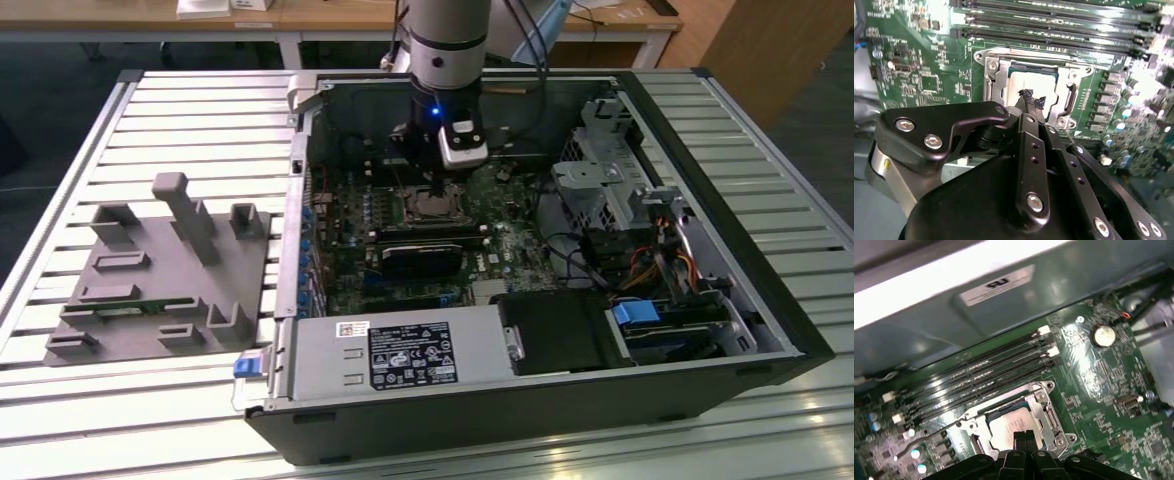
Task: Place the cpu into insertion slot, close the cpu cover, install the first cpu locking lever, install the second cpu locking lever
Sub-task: 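Close the cpu cover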
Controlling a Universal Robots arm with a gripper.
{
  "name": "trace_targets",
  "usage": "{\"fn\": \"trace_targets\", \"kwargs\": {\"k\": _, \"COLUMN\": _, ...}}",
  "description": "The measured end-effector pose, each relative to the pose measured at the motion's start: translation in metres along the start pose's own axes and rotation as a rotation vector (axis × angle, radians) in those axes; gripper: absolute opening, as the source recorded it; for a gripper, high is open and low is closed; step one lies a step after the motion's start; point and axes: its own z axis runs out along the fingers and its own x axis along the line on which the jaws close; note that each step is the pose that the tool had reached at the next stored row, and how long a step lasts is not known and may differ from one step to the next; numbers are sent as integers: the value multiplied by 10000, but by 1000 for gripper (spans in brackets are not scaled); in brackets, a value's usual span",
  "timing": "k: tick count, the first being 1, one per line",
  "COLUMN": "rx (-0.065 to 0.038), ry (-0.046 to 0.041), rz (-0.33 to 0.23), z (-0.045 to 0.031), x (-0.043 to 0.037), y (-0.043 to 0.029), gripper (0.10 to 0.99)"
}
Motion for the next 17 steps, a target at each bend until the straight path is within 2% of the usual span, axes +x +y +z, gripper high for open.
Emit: {"fn": "trace_targets", "kwargs": {"k": 17, "rx": -14, "ry": 23, "rz": -3086, "z": 6, "x": 0, "y": 0, "gripper": 102}}
